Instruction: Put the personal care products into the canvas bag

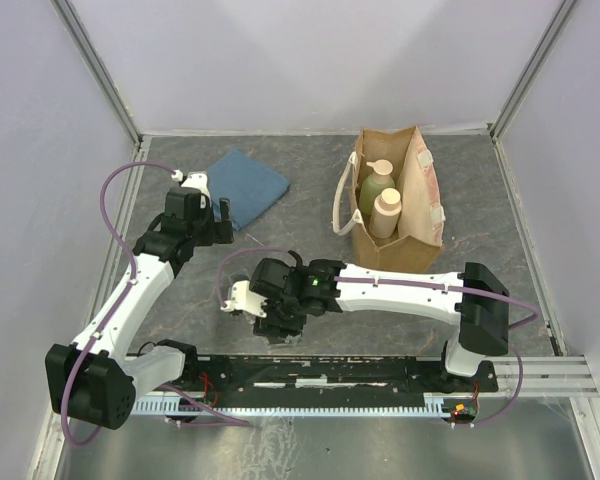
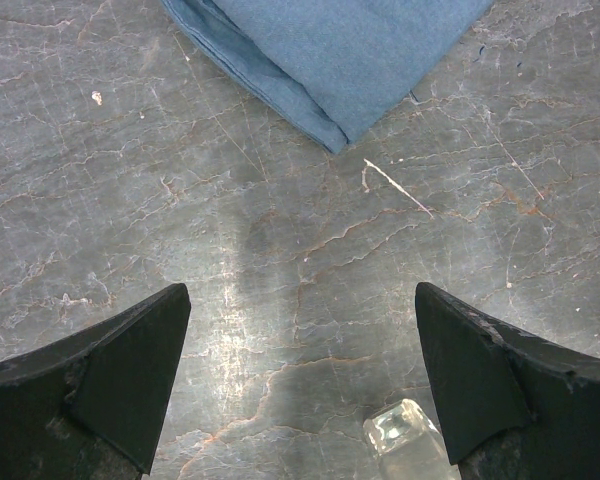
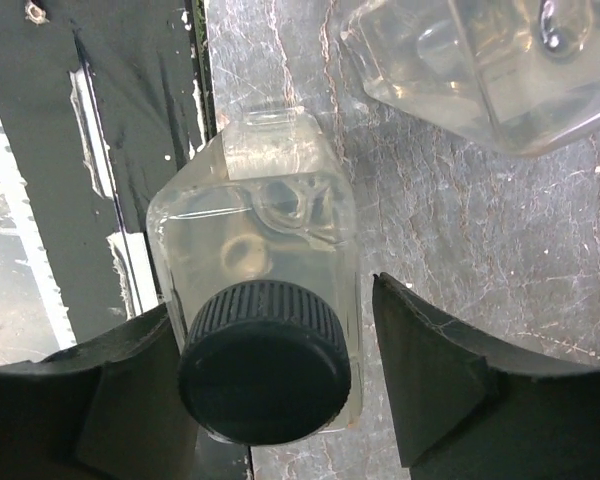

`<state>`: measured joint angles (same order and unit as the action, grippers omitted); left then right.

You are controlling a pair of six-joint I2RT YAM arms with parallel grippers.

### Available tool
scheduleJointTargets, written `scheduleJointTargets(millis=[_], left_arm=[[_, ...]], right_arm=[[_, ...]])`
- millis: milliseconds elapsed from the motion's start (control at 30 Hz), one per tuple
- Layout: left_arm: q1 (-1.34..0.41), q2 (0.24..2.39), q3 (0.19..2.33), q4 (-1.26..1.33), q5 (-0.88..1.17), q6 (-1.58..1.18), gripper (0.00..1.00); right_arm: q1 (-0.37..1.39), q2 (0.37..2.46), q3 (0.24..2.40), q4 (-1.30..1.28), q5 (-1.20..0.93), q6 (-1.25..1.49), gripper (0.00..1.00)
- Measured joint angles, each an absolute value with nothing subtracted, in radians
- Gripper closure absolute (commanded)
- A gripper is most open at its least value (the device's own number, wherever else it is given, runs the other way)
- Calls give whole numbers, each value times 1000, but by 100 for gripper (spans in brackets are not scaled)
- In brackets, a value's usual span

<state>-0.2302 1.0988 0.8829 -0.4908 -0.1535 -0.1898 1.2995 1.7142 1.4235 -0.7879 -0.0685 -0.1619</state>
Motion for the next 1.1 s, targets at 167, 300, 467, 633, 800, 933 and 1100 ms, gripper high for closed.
scheduleJointTargets(millis=[167, 300, 467, 633, 800, 933, 1100], left_arm=[[-230, 1099, 883, -491, -154, -190, 0], [-230, 1099, 883, -491, -154, -190, 0], [-230, 1099, 883, -491, -154, -190, 0], [-230, 1099, 883, -491, -154, -190, 0], [-230, 1099, 883, -491, -153, -190, 0], [-230, 1099, 883, -491, -153, -190, 0], [-230, 1099, 883, -491, -153, -190, 0]], right_arm=[[1299, 1714, 1422, -760, -72, -154, 24], [1299, 1718, 1423, -752, -73, -154, 24], [1299, 1736, 1432, -738, -84, -154, 24], [1298, 1753, 1442, -711, -105, -150, 32], [1298, 1772, 1458, -713, -131, -140, 76], [1297, 1782, 1474, -727, -131, -136, 100], [1296, 1781, 1482, -754, -89, -118, 100]])
